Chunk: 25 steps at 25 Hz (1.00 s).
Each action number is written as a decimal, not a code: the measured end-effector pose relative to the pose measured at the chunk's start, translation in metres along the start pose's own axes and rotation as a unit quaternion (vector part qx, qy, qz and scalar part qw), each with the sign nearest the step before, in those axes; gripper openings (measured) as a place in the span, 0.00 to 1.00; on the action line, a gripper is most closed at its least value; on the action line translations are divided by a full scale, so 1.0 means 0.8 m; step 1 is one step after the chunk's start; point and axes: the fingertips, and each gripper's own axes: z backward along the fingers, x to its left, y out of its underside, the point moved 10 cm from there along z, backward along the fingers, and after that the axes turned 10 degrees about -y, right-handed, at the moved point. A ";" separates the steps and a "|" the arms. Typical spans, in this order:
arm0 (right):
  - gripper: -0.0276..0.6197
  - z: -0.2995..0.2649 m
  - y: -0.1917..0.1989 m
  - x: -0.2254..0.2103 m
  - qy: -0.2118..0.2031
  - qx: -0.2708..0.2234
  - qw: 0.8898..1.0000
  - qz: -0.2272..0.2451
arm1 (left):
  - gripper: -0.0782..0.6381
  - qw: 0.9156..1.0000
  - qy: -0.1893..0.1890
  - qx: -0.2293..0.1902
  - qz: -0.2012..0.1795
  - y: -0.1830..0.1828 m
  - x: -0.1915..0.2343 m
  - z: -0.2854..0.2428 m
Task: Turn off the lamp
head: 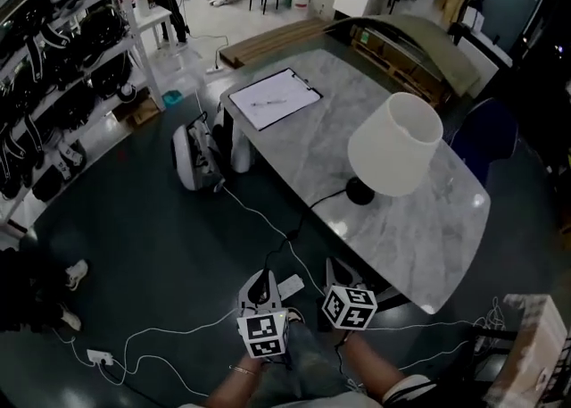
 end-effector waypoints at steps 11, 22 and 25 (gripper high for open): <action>0.04 0.086 -0.096 0.017 -0.014 -0.066 0.997 0.031 | 0.10 0.997 0.042 -0.059 0.008 -0.099 -0.054 0.036; 0.04 0.113 -0.114 0.014 -0.003 -0.093 0.994 0.056 | 0.10 0.992 0.103 -0.076 -0.012 -0.125 -0.100 0.033; 0.04 0.114 -0.108 0.003 0.008 -0.093 0.994 0.052 | 0.10 0.990 0.119 -0.071 -0.022 -0.121 -0.114 0.027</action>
